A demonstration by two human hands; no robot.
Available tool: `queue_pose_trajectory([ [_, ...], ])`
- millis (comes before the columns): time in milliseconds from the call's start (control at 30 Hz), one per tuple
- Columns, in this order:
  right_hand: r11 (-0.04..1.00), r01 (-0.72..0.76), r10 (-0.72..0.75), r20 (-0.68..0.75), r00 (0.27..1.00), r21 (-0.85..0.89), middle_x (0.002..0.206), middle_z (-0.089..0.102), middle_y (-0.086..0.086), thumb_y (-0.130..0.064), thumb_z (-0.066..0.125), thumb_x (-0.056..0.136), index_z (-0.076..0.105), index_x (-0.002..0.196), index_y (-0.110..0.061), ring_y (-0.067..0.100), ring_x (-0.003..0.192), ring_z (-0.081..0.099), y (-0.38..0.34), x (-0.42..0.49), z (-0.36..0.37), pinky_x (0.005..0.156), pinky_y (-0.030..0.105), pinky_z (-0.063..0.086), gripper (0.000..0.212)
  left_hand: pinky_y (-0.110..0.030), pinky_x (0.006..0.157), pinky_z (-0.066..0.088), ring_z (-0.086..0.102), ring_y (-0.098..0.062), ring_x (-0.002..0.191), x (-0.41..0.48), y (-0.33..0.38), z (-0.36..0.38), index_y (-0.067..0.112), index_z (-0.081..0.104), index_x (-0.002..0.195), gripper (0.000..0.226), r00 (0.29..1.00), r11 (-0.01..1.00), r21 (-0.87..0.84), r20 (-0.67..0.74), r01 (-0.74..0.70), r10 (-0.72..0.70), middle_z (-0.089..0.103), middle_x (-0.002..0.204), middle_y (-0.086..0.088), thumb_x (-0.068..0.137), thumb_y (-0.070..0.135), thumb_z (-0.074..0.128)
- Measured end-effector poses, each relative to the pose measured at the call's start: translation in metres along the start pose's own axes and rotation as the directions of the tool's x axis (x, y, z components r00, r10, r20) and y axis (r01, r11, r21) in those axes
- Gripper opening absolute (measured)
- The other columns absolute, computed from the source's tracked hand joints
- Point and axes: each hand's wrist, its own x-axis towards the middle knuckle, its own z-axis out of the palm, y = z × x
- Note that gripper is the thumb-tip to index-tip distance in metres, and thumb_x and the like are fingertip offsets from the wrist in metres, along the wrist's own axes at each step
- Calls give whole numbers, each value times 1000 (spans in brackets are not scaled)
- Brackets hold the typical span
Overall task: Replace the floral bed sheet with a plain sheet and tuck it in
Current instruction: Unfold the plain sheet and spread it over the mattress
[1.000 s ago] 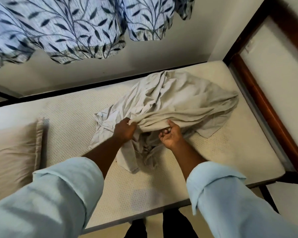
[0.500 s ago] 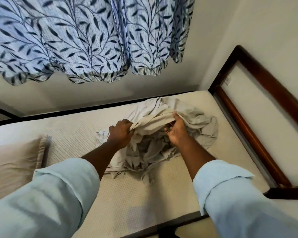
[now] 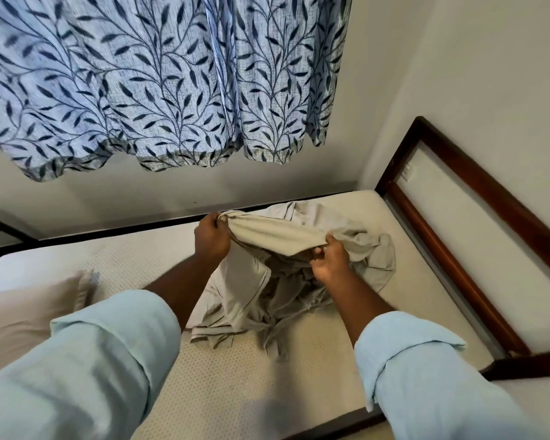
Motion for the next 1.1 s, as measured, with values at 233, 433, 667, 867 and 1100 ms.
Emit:
queue_pose_trajectory([
  [233, 910, -31, -9, -96, 995, -413, 73, 54, 3, -41, 54, 102, 58, 114, -14, 13, 54, 51, 38, 23, -45, 48, 24, 35, 30, -27, 83, 40, 58, -20, 97, -2, 0, -11, 10, 70, 115, 28, 999, 998, -59, 22, 27, -25, 66, 105, -1, 102, 25, 50],
  [433, 621, 32, -73, -17, 997, -783, 101, 65, 12, -38, 57, 101, 56, 122, -6, 21, 73, 66, 57, 22, -41, 53, 29, 46, 38, -33, 83, 49, 64, -26, 94, 11, -12, -33, 11, 72, 104, 25, 998, 998, 17, -14, -57, 58, 72, 100, -9, 101, 24, 51],
  [667, -40, 118, -218, 124, 968, -992, 141, 53, 16, -38, 74, 85, 33, 148, -13, 35, 130, 54, 69, 13, -41, 103, 39, 47, 79, -29, 69, 40, 53, -14, 77, 6, -13, -44, 5, 66, 89, 33, 948, 991, -129, 317, 42, 1, 60, 82, -1, 104, 30, 50],
  [867, -45, 537, -183, 535, 825, -843, 136, 57, 5, -36, 80, 79, 44, 147, -33, 26, 124, 56, 89, 12, -30, 105, 42, 48, 77, -36, 72, 37, 49, -20, 72, -1, -11, -66, 9, 60, 76, 40, 839, 984, -166, 543, 62, 39, 53, 77, -7, 100, 41, 56],
  [1100, -154, 693, -50, 706, 706, -704, 132, 56, 12, -37, 76, 84, 50, 149, -29, 26, 126, 52, 104, 3, -2, 109, 36, 43, 70, -27, 61, 41, 52, -12, 66, -12, -2, -92, 16, 61, 70, 47, 689, 995, 51, 724, -81, 19, 53, 69, -1, 64, 51, 91],
])
